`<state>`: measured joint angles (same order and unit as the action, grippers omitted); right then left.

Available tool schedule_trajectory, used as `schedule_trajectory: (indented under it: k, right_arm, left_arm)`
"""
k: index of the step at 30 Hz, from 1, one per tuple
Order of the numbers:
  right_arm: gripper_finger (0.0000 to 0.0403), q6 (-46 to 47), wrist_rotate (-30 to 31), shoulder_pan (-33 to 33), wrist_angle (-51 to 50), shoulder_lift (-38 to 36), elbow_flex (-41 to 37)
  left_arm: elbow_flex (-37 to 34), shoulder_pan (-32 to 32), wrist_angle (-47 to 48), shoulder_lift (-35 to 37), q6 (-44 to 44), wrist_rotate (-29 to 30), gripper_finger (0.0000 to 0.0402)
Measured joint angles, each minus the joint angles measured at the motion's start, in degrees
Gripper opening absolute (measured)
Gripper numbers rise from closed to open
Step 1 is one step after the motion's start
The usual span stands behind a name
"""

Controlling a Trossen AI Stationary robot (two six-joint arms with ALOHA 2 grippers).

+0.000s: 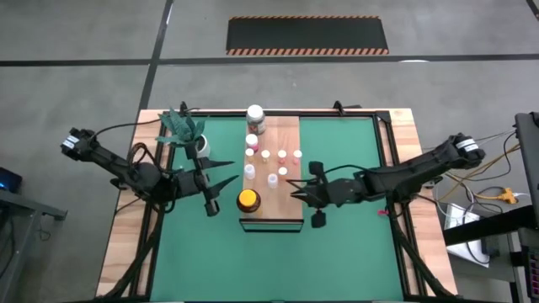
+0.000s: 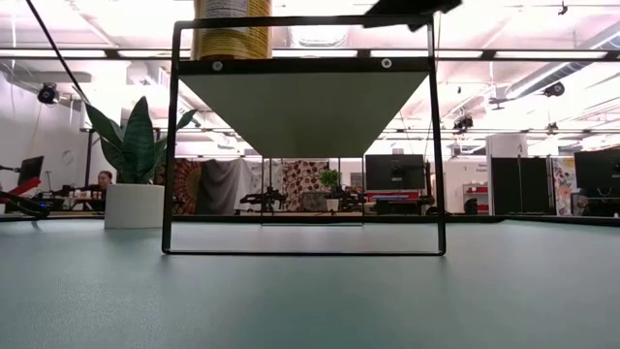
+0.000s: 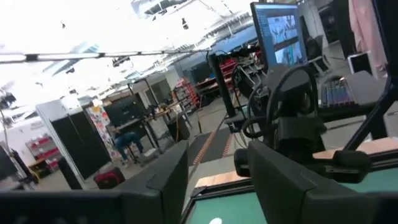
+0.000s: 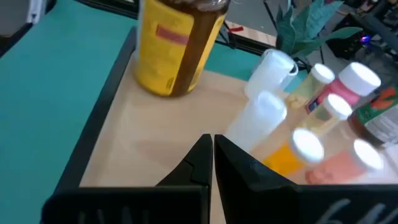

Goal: Pick and place medicine bottles onto shelf by color
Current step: Put the white pill bottle on the shelf

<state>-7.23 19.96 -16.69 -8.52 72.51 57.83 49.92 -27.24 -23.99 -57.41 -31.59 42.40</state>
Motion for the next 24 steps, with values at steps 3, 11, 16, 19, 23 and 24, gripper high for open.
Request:
schedule_trajectory:
  k: [3, 11, 16, 19, 23, 24]
  right_arm:
    - [0.0008, 0.1, 0.0, -1.4, 0.6, -3.2, -3.5]
    - [0.0008, -0.9, 0.1, -2.4, 4.7, -7.8, -10.4]
    - [0.0008, -1.7, 0.1, -2.4, 4.9, -9.5, -13.2]
    - [0.0008, -1.9, 0.1, -2.4, 5.0, -9.9, -13.7]
    - [0.0008, -2.8, 0.0, -2.4, 2.8, -11.0, -14.3]
    - [0.0008, -2.9, 0.0, -2.4, 2.0, -11.4, -14.4]
  left_arm:
    - [3.2, 0.8, 5.3, -1.0, 3.9, 0.0, 0.0125]
    - [19.0, 5.3, 29.6, -8.9, 17.0, -3.7, 0.0031]
    - [32.1, 9.1, 46.3, -15.9, 24.7, -12.9, 0.0005]
    - [38.9, 11.3, 54.7, -20.0, 27.9, -16.1, 0.0006]
    - [45.4, 13.9, 61.5, -24.9, 29.8, -19.8, 0.0006]
    - [46.5, 14.5, 62.2, -26.0, 30.0, -21.2, 0.0006]
